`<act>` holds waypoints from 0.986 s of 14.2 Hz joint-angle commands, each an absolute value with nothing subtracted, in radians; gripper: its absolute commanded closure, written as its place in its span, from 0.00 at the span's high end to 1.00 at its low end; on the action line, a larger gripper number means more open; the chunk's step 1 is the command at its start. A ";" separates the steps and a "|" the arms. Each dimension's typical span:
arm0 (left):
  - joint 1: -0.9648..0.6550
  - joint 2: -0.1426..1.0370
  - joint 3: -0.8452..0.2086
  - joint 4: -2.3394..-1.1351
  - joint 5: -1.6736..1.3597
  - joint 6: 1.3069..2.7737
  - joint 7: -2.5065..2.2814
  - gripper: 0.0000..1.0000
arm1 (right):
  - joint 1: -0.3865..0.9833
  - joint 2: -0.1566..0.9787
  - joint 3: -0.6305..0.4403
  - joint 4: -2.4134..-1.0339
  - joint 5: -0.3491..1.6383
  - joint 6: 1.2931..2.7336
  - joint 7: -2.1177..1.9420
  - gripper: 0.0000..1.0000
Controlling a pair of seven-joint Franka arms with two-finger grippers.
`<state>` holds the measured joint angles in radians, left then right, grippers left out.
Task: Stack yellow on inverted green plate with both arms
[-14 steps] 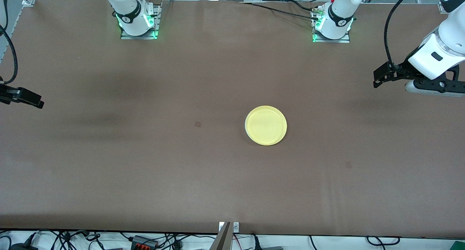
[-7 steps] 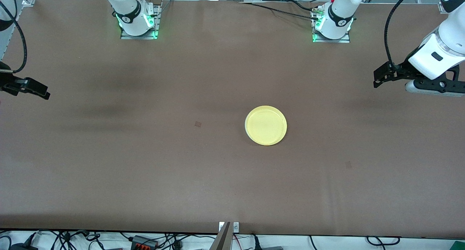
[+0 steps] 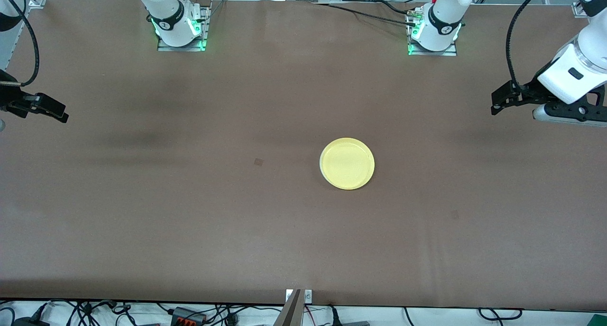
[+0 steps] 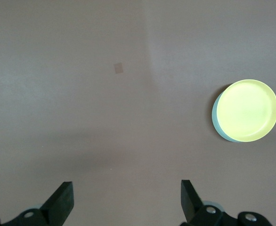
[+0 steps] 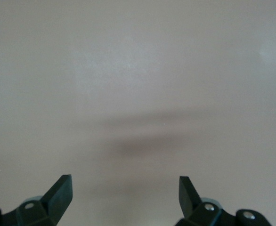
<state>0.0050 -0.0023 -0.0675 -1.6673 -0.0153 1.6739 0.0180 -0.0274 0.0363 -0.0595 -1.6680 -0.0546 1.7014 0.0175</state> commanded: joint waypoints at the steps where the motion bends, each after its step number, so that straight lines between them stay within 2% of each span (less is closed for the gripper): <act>1: 0.021 0.017 -0.069 -1.634 0.003 1.658 0.043 1.00 | -0.031 -0.006 -0.051 -1.704 -0.058 1.690 -0.006 1.00; 14: 0.020 0.017 -0.081 -1.634 0.005 1.657 0.041 1.00 | -0.020 -0.015 -0.046 -1.720 -0.061 1.695 -0.015 1.00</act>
<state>0.0168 0.0033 -0.0733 -1.6664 -0.0153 1.6739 0.0252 -0.0221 0.0140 -0.0505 -1.6910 -0.0546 1.6934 -0.0036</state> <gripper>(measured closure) 0.000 0.000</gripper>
